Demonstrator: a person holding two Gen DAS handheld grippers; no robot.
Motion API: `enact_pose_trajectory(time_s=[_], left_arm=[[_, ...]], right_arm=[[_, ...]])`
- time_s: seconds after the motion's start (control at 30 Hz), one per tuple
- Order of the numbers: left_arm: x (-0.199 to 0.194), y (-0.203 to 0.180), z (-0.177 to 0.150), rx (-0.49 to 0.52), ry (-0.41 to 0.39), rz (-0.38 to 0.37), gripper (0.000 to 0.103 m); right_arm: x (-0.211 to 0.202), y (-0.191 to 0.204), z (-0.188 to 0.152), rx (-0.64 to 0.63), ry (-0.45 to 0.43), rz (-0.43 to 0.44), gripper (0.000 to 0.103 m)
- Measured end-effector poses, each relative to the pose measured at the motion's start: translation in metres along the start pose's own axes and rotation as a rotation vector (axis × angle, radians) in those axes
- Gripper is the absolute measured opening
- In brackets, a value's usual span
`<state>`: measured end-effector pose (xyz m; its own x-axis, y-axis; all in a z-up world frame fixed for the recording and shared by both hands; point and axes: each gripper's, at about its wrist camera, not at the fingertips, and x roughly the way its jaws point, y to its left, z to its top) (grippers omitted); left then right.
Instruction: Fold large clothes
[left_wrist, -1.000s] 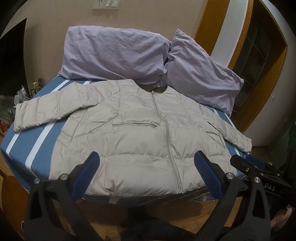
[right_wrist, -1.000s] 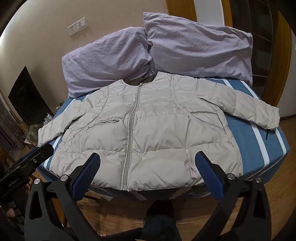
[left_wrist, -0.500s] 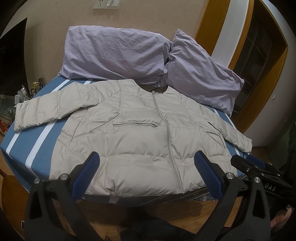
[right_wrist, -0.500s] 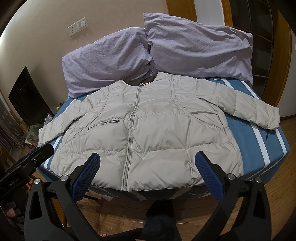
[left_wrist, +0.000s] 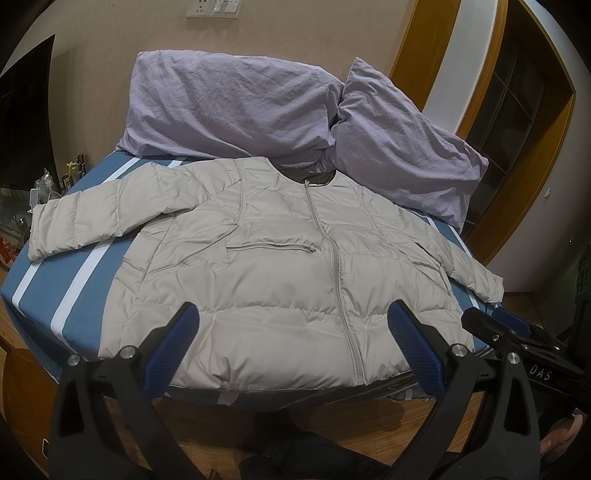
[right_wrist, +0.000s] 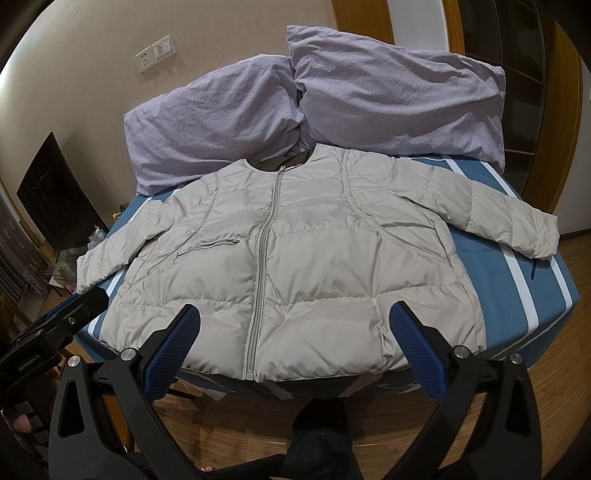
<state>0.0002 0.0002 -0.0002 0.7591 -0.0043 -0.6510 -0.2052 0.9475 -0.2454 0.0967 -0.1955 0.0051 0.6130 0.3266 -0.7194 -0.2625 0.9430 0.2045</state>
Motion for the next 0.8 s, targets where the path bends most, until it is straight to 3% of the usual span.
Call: enact_pose_trajectory(time_s=[0.8], left_arm=[[0.0001,0.0001,0.0000,-0.001,0.002,0.000,0.101]], right_arm=[[0.0012,-0.0018,0.0012,0.001,0.000,0.000,0.102]])
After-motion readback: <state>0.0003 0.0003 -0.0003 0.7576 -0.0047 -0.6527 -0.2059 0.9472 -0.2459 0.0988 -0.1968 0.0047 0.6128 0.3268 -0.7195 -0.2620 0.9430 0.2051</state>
